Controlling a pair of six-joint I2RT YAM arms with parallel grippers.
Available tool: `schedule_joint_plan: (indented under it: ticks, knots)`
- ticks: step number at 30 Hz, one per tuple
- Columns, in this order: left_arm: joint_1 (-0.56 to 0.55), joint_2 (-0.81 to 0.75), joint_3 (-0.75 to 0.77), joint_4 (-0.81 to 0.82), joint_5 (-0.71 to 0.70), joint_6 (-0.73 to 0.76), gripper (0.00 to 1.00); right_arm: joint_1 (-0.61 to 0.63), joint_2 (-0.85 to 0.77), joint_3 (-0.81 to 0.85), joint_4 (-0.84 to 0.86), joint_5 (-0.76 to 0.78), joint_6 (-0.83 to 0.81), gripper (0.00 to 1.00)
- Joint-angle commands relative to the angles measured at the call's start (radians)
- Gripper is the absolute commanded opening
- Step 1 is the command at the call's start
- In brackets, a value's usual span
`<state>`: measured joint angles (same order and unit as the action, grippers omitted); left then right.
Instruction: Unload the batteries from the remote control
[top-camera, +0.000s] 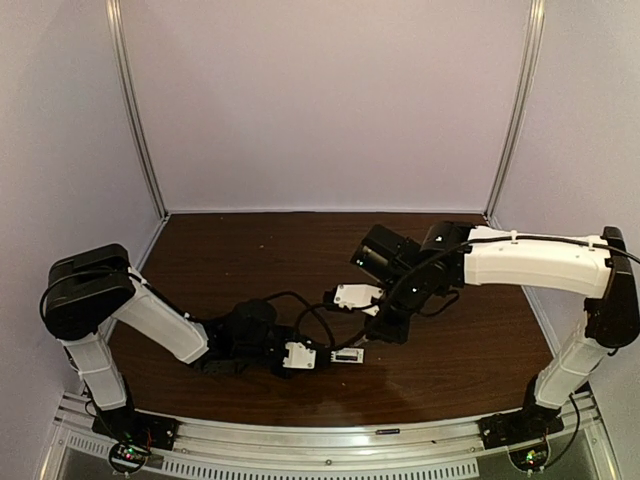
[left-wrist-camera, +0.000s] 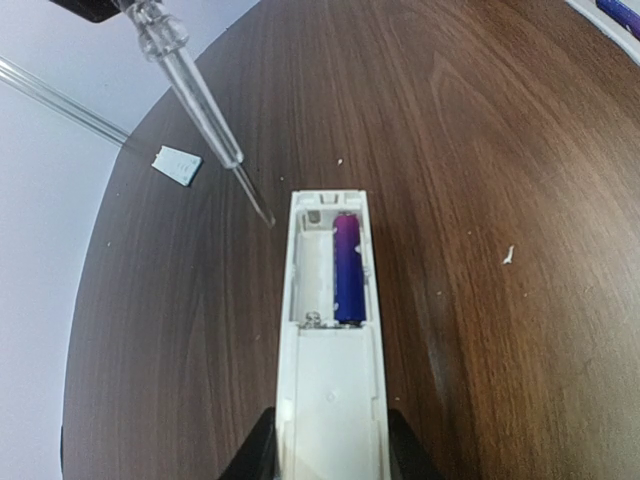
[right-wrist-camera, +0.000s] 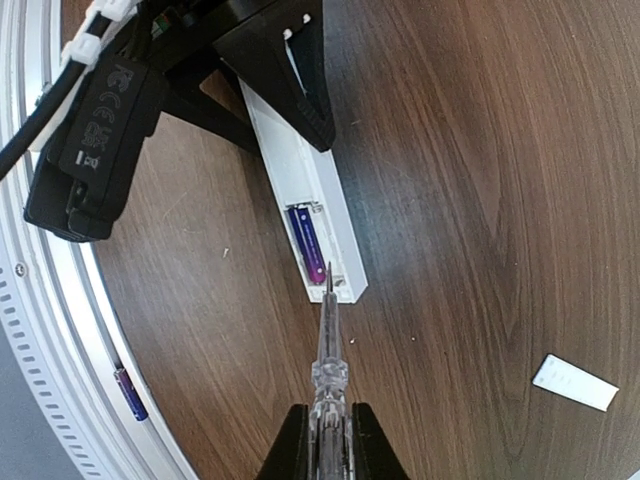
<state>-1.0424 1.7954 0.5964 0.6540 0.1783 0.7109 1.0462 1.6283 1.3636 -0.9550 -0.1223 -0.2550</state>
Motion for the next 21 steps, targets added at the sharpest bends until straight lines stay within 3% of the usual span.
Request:
schedule_joint_plan:
  ticks: [1, 21]
  knots:
    - [-0.003, 0.009, 0.025, 0.027, -0.004, 0.012, 0.0, -0.013, -0.051, -0.023, -0.016, 0.01, 0.023, 0.0]
    - [-0.004, 0.012, 0.029, 0.024, -0.003, 0.012, 0.0, -0.021, 0.024, -0.046, 0.022, -0.053, 0.012, 0.0]
